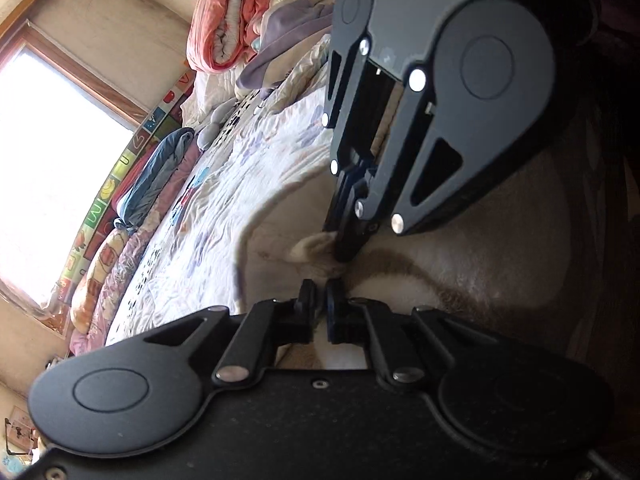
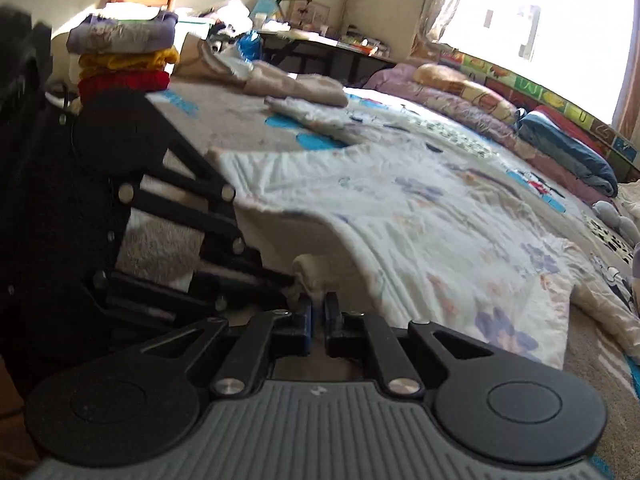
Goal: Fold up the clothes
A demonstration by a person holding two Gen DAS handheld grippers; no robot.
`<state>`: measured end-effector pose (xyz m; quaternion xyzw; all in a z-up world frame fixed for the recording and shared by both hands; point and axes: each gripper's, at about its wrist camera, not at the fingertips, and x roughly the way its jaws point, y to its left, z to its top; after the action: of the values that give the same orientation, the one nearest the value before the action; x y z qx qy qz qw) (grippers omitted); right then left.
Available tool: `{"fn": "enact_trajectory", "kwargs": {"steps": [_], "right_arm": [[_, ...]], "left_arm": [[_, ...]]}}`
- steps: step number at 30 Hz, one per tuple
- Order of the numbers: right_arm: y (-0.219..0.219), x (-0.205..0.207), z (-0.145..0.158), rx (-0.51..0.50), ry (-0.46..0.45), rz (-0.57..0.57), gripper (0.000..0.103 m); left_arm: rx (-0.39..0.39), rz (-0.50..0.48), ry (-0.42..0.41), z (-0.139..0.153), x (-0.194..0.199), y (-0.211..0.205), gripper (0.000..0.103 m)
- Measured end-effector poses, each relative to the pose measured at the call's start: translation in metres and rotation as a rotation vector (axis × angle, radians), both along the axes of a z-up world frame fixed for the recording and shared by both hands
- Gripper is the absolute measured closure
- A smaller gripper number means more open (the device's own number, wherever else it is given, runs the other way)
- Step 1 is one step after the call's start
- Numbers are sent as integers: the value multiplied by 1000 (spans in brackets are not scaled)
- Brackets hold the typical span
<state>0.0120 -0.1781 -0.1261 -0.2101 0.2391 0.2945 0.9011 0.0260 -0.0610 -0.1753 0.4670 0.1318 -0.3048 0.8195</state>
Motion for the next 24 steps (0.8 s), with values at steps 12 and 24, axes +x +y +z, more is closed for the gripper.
{"fn": "enact_trajectory", "kwargs": {"steps": [12,24], "right_arm": [[13,-21,6,-5,-107,16,83],[22,-12,-5,51,-67,-26,60]], "left_arm": [[-450,195,187,59,22,56,97],[-716,463,315,69,64,103,87]]}}
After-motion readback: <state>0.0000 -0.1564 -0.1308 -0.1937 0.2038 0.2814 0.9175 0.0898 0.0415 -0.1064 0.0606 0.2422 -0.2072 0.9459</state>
